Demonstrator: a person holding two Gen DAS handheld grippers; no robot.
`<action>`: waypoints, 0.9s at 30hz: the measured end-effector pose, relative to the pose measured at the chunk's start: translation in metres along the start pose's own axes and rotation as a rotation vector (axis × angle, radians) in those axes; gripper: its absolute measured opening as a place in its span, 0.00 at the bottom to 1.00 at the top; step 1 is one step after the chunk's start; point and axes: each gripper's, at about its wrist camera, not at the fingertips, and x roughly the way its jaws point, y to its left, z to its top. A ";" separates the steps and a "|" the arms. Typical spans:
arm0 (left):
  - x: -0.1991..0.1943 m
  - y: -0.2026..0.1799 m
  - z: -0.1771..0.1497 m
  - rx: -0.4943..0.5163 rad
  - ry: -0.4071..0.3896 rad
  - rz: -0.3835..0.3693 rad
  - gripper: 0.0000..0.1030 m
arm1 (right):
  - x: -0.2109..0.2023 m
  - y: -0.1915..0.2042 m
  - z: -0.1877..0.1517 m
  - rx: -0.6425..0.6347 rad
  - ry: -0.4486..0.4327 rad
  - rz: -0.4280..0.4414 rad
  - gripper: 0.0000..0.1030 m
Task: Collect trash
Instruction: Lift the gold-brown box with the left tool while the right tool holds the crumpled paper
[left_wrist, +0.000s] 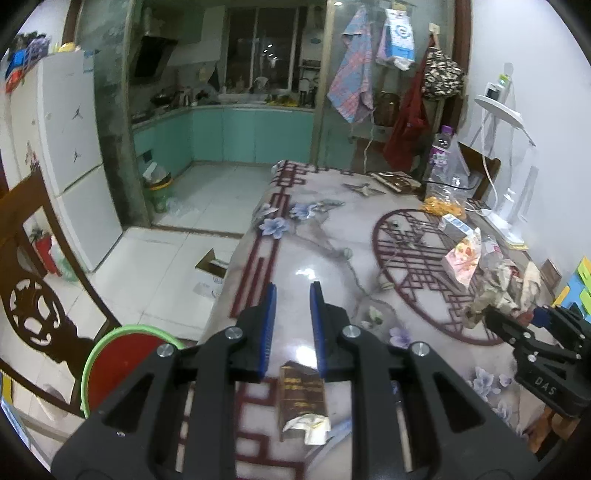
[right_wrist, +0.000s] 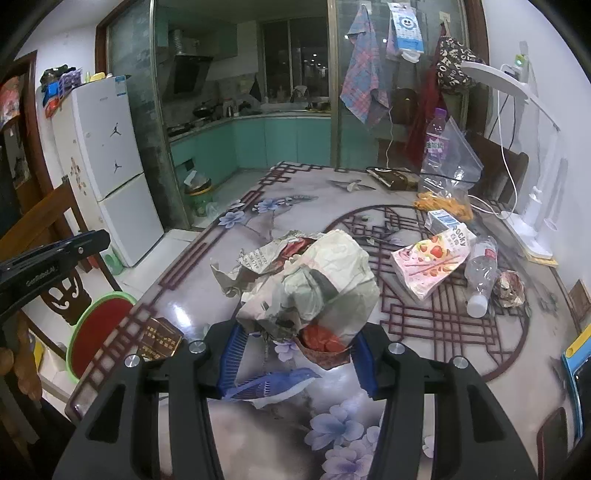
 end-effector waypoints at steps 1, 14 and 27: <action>0.002 0.004 -0.001 -0.008 0.014 -0.004 0.18 | 0.000 0.001 0.000 0.002 0.003 0.001 0.48; 0.070 0.035 -0.055 -0.093 0.348 0.001 0.79 | 0.015 -0.007 -0.016 0.052 0.050 0.025 0.48; 0.103 -0.005 -0.077 0.014 0.437 0.006 0.49 | 0.024 -0.018 -0.026 0.089 0.076 0.057 0.48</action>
